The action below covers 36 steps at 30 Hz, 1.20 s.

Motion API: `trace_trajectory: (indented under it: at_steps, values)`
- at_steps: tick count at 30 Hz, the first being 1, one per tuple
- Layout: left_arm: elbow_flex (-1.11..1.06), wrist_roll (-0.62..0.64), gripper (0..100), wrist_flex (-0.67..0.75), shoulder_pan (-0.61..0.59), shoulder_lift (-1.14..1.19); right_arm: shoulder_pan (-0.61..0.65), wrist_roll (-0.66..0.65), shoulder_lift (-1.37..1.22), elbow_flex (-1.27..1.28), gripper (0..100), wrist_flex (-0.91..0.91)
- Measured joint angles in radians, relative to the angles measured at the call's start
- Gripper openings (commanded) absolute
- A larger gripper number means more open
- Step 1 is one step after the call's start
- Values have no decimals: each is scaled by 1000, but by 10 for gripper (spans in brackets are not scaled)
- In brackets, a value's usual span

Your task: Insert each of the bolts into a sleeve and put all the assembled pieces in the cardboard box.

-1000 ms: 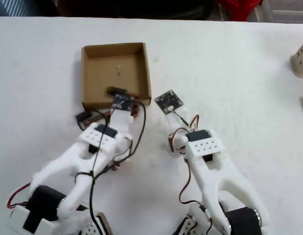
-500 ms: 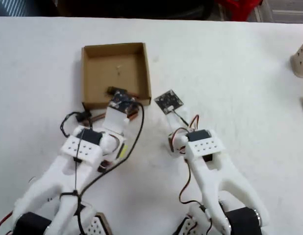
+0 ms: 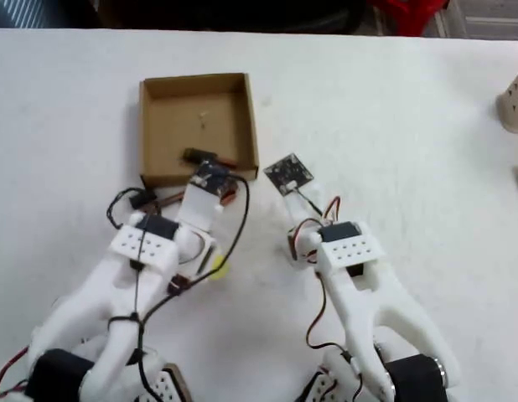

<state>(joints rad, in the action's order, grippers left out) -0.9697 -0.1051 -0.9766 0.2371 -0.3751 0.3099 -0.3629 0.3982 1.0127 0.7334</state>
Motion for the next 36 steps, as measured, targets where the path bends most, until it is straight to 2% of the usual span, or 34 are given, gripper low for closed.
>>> trace_trajectory:
  at_steps: [4,11,22,28,30,34,36]
  values:
    - [94,-41,190,0,-31,144,0,0,0,0,17,0]
    - [241,-106,196,2,-71,328,0,0,0,0,17,0]
    - [252,-106,192,32,-44,344,0,0,0,0,17,0]
    - [290,-46,191,54,-46,404,0,0,0,0,17,0]
    - [319,-44,162,32,-49,431,0,0,0,0,17,0]
    - [362,-40,15,6,-40,474,0,0,0,0,17,0]
    - [370,-37,31,0,-37,482,0,0,0,0,17,0]
